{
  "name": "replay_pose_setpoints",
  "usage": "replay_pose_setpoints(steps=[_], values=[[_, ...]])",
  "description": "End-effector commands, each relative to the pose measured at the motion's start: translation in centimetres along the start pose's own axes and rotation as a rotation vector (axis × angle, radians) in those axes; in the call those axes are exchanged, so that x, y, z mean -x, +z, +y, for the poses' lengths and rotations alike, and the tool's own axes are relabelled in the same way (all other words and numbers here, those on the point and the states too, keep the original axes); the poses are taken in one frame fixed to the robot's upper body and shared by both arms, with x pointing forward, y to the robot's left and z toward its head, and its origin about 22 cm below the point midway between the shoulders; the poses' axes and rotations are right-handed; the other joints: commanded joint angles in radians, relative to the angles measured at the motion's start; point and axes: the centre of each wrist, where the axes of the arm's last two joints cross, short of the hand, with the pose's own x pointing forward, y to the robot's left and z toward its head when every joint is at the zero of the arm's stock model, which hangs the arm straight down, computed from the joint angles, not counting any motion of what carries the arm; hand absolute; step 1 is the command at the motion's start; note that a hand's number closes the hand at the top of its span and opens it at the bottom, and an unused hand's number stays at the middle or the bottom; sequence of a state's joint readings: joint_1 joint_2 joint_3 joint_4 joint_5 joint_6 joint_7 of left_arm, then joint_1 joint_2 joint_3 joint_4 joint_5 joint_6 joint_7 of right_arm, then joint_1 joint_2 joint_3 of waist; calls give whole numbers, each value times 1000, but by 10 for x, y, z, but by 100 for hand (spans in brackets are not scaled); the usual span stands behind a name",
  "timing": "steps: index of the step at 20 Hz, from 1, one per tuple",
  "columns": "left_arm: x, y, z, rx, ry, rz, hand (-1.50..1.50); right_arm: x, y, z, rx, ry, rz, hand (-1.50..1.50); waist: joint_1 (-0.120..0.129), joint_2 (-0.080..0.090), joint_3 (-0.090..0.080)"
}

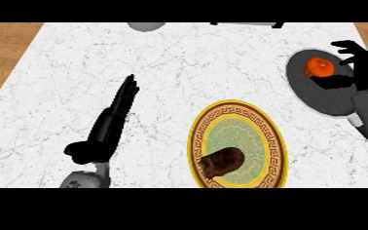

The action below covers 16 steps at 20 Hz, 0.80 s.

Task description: Pick the squash from the plate and place it in the pan

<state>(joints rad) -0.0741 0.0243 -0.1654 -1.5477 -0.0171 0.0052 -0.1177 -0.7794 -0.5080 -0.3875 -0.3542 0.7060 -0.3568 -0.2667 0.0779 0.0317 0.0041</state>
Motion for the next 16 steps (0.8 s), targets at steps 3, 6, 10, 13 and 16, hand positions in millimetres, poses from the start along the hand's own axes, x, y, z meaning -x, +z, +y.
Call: replay_pose_setpoints(steps=[3,6,10,13,16], values=[[2,-2,6,2,2,-7,0,2,-3,1,-198,-105,-1,-150,3,4,2],[-6,-1,-7,8,8,-1,0,-15,-6,11,-120,-179,-37,-150,14,3,4],[-5,1,6,-18,10,6,0,-10,-8,3,7,-368,-102,-150,-10,-4,3],[-3,6,8,-16,-5,6,0,16,-6,-20,54,-457,-91,-150,-18,-6,2],[-3,4,11,-36,-1,14,0,20,-9,-32,31,-567,-57,-150,-37,-13,0]])
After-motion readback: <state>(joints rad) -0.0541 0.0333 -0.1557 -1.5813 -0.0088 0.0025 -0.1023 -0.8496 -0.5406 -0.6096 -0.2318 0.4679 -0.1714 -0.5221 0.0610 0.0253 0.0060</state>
